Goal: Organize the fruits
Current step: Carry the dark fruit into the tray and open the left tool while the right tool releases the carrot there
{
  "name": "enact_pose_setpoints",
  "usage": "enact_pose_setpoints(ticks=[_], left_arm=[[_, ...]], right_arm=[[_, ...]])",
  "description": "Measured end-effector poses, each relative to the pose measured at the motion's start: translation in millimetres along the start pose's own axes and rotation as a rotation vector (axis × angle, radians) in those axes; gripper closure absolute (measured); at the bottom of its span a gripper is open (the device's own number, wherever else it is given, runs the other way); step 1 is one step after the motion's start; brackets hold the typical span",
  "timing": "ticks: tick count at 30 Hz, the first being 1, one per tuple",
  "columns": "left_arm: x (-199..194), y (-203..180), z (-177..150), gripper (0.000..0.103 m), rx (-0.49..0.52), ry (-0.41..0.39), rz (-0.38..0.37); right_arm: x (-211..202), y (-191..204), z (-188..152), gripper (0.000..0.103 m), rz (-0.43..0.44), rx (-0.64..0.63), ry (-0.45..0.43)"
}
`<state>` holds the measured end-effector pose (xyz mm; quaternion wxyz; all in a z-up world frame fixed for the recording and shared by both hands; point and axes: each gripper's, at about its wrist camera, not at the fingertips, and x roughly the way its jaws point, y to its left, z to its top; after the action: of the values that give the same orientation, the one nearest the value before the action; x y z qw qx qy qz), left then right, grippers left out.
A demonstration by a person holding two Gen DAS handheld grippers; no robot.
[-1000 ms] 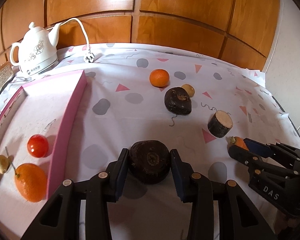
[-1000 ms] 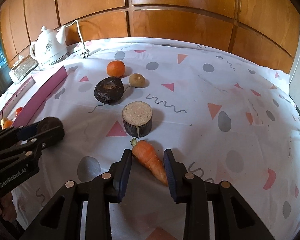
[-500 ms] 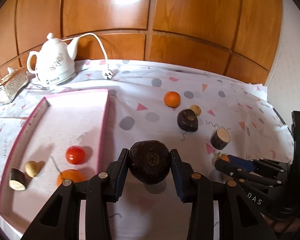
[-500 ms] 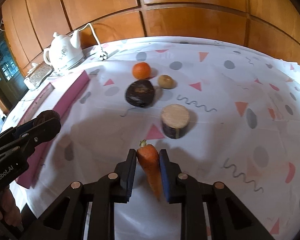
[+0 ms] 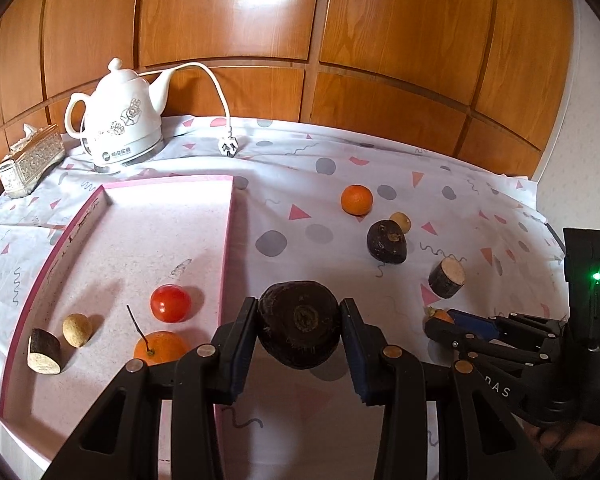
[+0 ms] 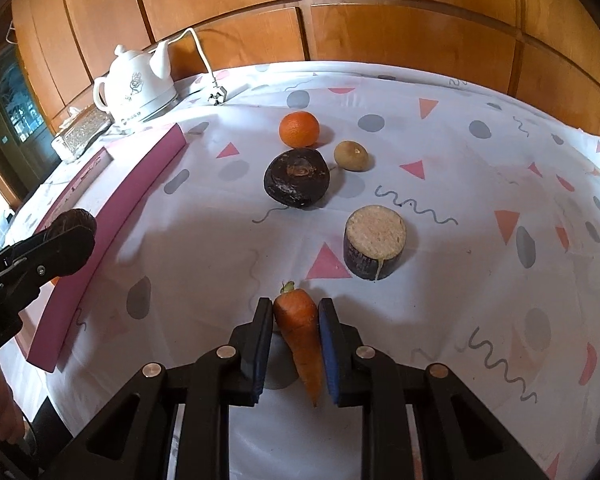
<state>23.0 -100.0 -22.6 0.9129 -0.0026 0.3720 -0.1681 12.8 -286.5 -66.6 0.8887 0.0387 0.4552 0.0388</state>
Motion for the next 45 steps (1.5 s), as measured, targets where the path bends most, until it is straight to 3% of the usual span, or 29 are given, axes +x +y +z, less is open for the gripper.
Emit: enact_pose_setpoints(ticks=[10,21,32,37,45], left_arm=[[-11.8,24.4,11.9,0.062,-0.051,-0.018,0.025],[-21.9,89.6,19.8,0.062,-0.146,-0.038,0.174],[-9.1,128.8,13.9,0.060,-0.217,-0.002,0.248],[-10.8,134.8,11.9,0.052,-0.237,-0.009,0.261],[-14.6,131.2,8.3,0.050,-0.264,-0.008,0.235]], right_arm=[[-19.2,25.3,26.2,0.080,0.075,-0.027,-0.049],[-11.9,98.1,65.5,0.080,0.252,-0.058,-0.051],[8.3,148.0,98.7,0.079,0.371,0.016,-0.027],[14.8,160.7,104.9,0.067,0.384,0.030,-0.033],[4.7,143.7,82.5,0.066,0.330,0.034,-0.050]])
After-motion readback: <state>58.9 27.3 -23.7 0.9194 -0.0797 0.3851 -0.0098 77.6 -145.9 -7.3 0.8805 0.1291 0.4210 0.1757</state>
